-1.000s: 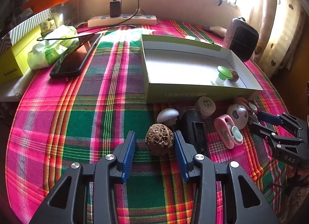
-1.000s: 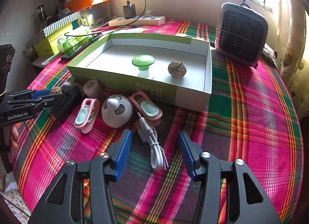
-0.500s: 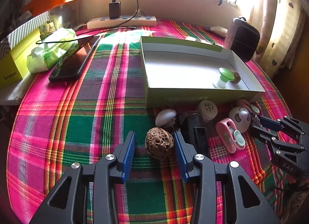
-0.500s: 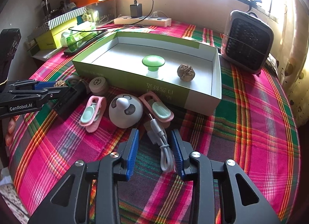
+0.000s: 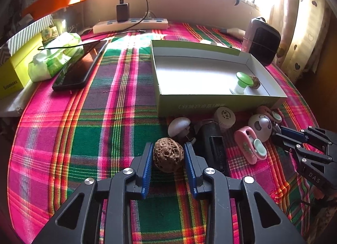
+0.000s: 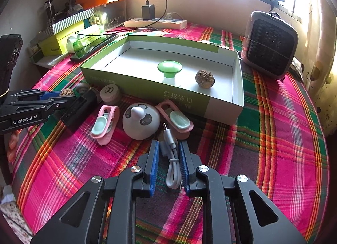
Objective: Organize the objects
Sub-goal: 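Close the left gripper on the dark walnut while the right closes on the cable, then carry the walnut and the cable over the white box with both grippers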
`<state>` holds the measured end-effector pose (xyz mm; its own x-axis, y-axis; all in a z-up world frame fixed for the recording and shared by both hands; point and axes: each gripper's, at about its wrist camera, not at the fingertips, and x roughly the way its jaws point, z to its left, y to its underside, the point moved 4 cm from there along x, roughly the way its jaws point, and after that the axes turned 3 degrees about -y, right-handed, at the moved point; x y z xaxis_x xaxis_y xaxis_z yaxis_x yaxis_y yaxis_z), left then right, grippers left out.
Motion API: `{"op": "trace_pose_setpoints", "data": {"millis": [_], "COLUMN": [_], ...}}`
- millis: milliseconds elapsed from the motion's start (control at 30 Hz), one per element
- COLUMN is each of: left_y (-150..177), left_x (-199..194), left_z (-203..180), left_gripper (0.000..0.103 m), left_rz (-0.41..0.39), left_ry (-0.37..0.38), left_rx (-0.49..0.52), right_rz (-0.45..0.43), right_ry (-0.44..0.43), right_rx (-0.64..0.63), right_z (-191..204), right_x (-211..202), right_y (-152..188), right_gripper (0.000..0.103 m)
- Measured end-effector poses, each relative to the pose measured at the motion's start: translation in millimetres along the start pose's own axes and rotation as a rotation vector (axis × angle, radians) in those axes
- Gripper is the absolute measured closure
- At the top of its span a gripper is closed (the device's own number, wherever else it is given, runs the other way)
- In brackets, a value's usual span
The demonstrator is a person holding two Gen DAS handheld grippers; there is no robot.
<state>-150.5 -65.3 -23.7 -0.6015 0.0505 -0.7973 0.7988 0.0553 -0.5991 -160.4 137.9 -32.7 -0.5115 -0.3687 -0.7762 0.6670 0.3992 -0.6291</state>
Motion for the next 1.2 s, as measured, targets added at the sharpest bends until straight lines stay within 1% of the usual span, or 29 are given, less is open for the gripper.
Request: {"op": "trace_pose_setpoints", "data": {"millis": [233, 500, 1200], "left_y": [1, -3, -28], "left_x": [-2, -12, -21], "left_z": [-2, -4, -19], "left_gripper": [0.076, 0.076, 0.076], "left_rz": [0.0, -0.028, -0.083], "left_ry": [0.009, 0.019, 0.057], "left_rx": [0.001, 0.005, 0.05], "right_rz": [-0.017, -0.039, -0.082], "right_ry": [-0.004, -0.021, -0.033], "right_rx": [0.012, 0.027, 0.044], "right_z": [-1, -1, -4], "right_x": [-4, -12, -23], "right_y": [0, -4, -23], "right_gripper": [0.083, 0.084, 0.084]}}
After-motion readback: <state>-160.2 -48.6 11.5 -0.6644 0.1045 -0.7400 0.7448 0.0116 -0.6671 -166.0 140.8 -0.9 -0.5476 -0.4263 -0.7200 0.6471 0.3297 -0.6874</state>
